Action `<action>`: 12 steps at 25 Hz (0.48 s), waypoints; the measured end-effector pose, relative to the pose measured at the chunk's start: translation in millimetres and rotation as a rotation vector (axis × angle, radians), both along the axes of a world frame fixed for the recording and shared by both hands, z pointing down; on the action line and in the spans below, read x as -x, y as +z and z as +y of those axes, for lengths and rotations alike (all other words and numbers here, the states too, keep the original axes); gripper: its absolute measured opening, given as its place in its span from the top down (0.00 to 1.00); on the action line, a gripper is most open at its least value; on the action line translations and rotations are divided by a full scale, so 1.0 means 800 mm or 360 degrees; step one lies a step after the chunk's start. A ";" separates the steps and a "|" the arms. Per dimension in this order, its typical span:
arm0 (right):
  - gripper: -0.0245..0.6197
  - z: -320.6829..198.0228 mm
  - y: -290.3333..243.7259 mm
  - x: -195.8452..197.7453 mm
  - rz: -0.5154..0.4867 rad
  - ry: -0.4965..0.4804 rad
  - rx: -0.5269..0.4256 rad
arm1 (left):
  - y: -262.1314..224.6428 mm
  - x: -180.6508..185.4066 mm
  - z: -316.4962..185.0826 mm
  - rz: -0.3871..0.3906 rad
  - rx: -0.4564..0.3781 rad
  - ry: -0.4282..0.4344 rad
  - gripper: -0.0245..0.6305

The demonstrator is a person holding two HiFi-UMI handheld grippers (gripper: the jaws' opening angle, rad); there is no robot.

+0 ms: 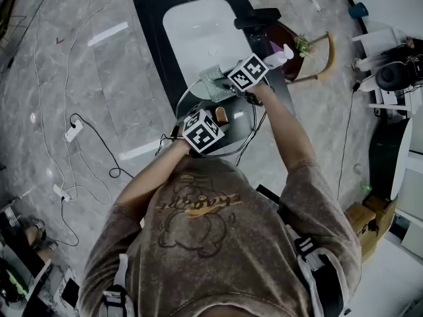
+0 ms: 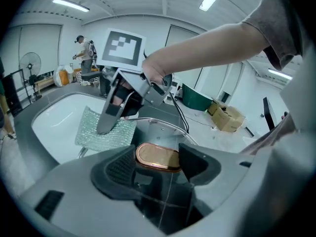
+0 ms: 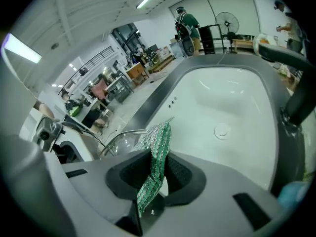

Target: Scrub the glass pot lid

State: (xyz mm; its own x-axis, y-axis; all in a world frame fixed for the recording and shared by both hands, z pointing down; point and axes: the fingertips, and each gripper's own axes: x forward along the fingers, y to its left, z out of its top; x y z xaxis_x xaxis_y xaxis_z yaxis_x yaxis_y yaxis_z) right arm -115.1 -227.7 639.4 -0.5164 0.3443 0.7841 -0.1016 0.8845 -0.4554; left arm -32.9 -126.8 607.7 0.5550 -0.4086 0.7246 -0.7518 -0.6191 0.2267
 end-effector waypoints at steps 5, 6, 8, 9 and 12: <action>0.83 -0.021 -0.001 -0.045 -0.0008 0.0174 -0.0013 | -0.001 -0.001 0.000 -0.0013 0.0006 0.0008 0.53; 0.83 -0.024 -0.001 -0.054 -0.0016 0.0213 -0.0016 | -0.001 -0.002 0.000 -0.0016 0.0010 0.0014 0.53; 0.83 -0.028 -0.001 -0.072 -0.0028 0.0287 -0.0016 | -0.001 -0.002 0.001 -0.0023 0.0020 0.0027 0.53; 0.83 -0.029 -0.001 -0.081 -0.0032 0.0319 -0.0017 | -0.001 -0.003 0.002 -0.0026 0.0026 0.0033 0.53; 0.83 -0.034 0.000 -0.109 -0.0027 0.0402 -0.0022 | -0.002 -0.003 0.002 -0.0033 0.0032 0.0048 0.53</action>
State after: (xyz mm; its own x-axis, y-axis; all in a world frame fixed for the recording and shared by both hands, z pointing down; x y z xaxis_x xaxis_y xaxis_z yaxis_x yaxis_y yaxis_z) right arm -28.3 -254.9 639.2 -0.5978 0.1921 0.7783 -0.3128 0.8380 -0.4471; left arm -30.5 -125.5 606.4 0.5514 -0.3775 0.7440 -0.7377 -0.6370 0.2235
